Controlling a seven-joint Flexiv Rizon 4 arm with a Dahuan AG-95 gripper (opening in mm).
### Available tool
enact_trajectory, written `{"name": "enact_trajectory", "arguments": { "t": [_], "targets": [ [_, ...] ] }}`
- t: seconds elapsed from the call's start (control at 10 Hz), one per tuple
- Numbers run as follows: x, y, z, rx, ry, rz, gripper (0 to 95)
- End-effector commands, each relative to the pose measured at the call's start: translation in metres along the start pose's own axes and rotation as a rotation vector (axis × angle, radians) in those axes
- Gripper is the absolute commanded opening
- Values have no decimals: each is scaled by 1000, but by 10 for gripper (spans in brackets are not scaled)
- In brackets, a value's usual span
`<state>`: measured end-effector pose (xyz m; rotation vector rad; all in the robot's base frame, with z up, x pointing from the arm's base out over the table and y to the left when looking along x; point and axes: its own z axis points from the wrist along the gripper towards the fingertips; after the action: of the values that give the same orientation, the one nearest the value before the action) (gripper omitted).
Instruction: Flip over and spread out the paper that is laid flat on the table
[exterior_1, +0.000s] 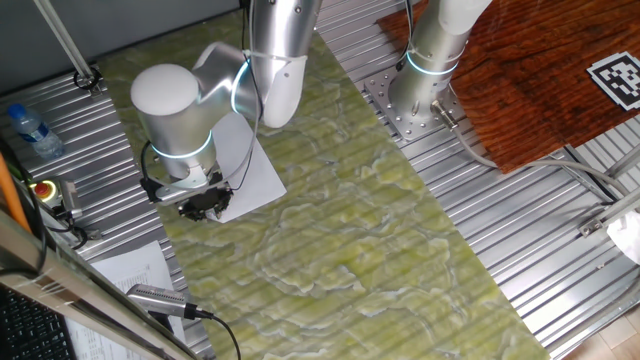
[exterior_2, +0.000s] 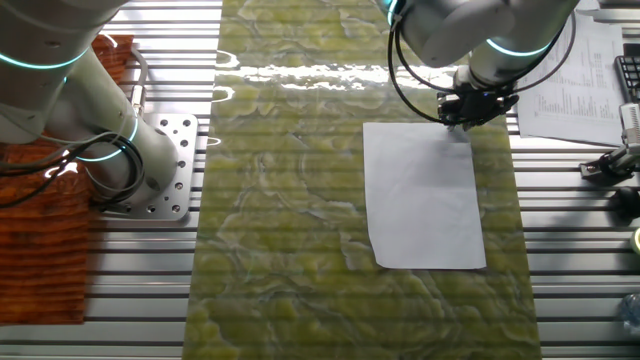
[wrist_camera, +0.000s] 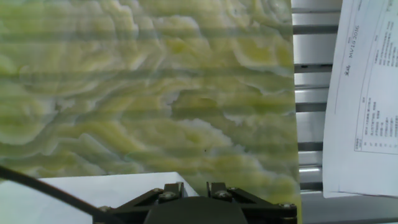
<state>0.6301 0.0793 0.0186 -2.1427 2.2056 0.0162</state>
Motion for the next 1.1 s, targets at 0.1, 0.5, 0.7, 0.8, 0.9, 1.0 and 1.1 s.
{"name": "enact_trajectory", "arguments": {
  "t": [0.1,0.5,0.7,0.8,0.9,1.0,1.1],
  "targets": [
    [0,0,0,1,7,9,0],
    [1,-1,0,1,12,20,0],
    [6,-5,-7,1,12,29,0],
    [9,-7,-11,0,16,29,0],
    [13,-10,-16,-1,23,32,0],
    [16,-12,-19,-1,32,32,0],
    [21,-15,-25,-4,39,33,0]
  ]
}}
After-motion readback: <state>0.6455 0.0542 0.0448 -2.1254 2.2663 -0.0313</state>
